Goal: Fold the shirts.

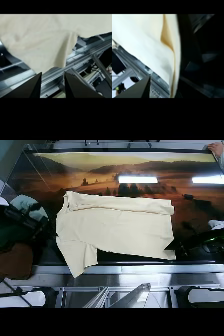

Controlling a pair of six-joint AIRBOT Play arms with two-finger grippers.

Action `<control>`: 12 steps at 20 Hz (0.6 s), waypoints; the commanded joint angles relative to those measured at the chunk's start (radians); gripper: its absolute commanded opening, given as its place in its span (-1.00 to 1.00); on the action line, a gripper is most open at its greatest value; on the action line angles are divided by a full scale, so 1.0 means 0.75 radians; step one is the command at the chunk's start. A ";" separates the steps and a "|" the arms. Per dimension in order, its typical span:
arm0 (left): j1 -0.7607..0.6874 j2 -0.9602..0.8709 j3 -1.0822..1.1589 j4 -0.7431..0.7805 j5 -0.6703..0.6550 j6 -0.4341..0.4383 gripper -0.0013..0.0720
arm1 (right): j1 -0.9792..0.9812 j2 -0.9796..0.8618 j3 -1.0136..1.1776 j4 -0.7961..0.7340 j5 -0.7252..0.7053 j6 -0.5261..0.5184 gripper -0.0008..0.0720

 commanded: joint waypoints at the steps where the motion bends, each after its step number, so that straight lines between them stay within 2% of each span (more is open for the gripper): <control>1: -0.015 0.175 -0.360 0.066 0.184 0.012 -0.16 | 0.089 0.005 -0.036 0.043 -0.206 -0.023 0.01; 3: -0.042 0.215 -0.476 0.059 0.275 0.007 -0.16 | 0.117 0.005 -0.036 0.063 -0.212 -0.024 -0.66; 6: -0.114 0.211 -0.576 0.072 0.384 0.007 -0.16 | 0.125 0.005 -0.036 0.119 -0.215 -0.023 -0.63; 9: -0.132 0.154 -0.592 0.082 0.385 0.007 -0.16 | 0.125 0.005 -0.036 0.126 -0.211 -0.023 -0.60; 10: -0.132 0.136 -0.590 0.080 0.398 0.007 -0.16 | 0.125 0.005 -0.036 0.126 -0.213 -0.023 -0.53; 12: -0.132 0.094 -0.590 0.010 0.476 0.008 -0.16 | 0.125 0.005 -0.036 0.128 -0.216 -0.023 -0.53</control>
